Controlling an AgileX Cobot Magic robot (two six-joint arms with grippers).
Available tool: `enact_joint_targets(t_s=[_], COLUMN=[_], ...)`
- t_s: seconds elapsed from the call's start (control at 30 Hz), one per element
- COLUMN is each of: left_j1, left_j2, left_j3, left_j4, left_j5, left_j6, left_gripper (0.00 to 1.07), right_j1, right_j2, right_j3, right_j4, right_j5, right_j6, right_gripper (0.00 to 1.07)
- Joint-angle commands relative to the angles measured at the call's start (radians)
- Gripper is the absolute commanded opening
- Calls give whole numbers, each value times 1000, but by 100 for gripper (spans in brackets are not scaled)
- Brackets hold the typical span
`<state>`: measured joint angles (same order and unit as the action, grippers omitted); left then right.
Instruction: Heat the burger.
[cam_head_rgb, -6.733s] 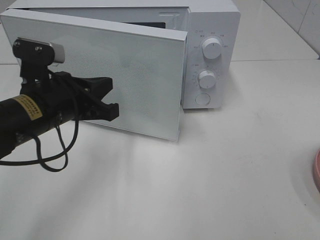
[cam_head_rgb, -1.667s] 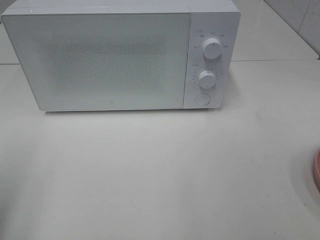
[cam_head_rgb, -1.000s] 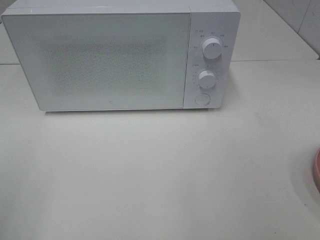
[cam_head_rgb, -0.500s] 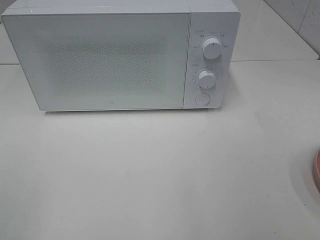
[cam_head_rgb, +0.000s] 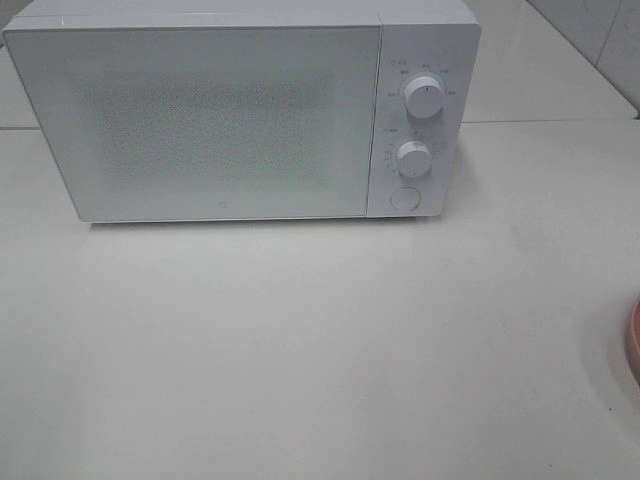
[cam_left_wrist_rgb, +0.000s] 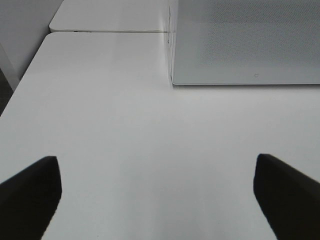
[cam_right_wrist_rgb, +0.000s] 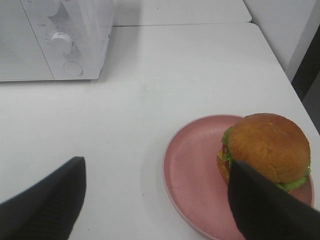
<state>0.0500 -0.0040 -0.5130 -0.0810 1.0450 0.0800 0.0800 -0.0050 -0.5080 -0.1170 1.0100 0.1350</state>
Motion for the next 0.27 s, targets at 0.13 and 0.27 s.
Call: enact_joint_targets(t_s=[0.13,0.27], left_j1=[4,4], left_j2=[-29,-29], left_j3=[5,5], left_j4=[-1,-1], left_j5=[-7,-7], left_j6=[1,1], left_gripper=[100,100], right_j1=[-6,-6], right_j2=[-25,-25], right_j3=[5,5], right_j4=[-4,-4], right_j5=[-4,-4], right_j6=[-3,-3], right_gripper=[73,73])
